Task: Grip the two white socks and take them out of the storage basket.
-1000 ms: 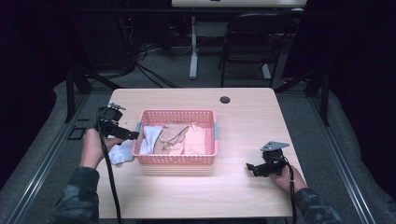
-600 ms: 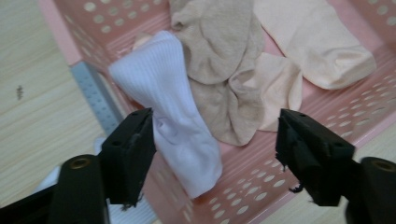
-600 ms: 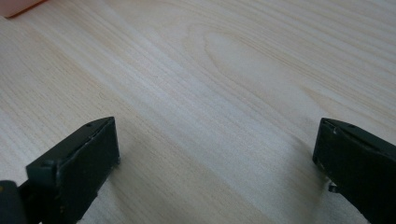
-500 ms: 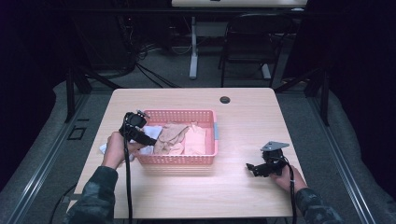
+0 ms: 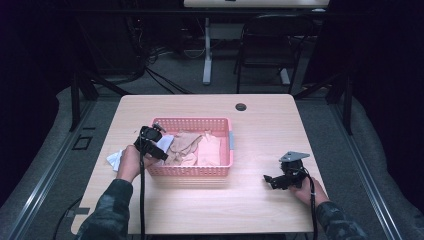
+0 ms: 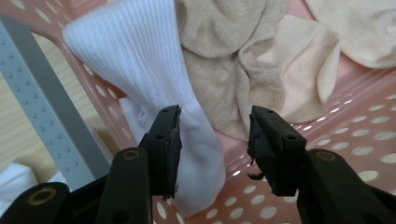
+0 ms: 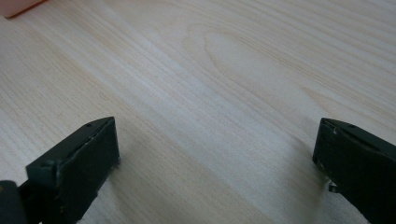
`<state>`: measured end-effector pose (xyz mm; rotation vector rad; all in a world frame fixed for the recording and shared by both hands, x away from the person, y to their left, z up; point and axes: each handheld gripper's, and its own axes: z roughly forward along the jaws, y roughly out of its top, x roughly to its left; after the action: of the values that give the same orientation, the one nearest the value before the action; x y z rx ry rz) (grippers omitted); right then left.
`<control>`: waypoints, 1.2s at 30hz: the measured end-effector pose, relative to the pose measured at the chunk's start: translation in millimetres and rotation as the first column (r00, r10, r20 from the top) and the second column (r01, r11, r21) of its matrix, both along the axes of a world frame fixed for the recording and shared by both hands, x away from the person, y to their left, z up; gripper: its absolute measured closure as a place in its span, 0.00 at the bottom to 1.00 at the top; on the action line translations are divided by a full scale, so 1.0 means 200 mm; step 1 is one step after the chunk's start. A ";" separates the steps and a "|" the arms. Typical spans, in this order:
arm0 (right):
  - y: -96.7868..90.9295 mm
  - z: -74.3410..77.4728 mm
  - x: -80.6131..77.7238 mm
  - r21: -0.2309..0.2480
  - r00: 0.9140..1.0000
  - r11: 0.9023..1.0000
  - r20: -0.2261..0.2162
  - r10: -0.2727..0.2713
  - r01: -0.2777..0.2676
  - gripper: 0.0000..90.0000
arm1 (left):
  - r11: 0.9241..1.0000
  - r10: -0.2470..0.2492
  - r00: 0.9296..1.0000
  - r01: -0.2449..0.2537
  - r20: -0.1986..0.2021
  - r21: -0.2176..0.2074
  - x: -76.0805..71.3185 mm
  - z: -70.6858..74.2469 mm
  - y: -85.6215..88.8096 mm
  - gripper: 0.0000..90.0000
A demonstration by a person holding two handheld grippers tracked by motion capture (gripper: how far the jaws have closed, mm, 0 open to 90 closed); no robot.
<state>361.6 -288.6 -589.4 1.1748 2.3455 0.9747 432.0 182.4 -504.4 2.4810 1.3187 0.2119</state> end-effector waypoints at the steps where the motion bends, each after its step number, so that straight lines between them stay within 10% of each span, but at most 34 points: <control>1: 0.00 0.00 0.00 0.000 1.000 1.000 0.000 0.000 0.000 0.00 | 1.000 0.007 1.000 -0.007 -0.002 0.008 0.00 0.00 0.00 0.62; 21: 0.00 0.00 0.00 0.001 1.000 1.000 0.000 0.000 0.000 0.00 | 0.998 -0.004 1.000 0.005 -0.017 0.066 0.03 -0.04 -0.02 0.95; 36: 0.00 0.00 0.00 0.000 1.000 1.000 0.000 0.000 0.000 0.00 | 0.999 -0.041 0.993 0.040 0.107 0.013 -0.01 0.19 -0.01 0.96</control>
<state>361.6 -288.6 -589.4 1.1749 2.3450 0.9754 429.5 180.4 -465.5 2.4653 1.2255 0.3388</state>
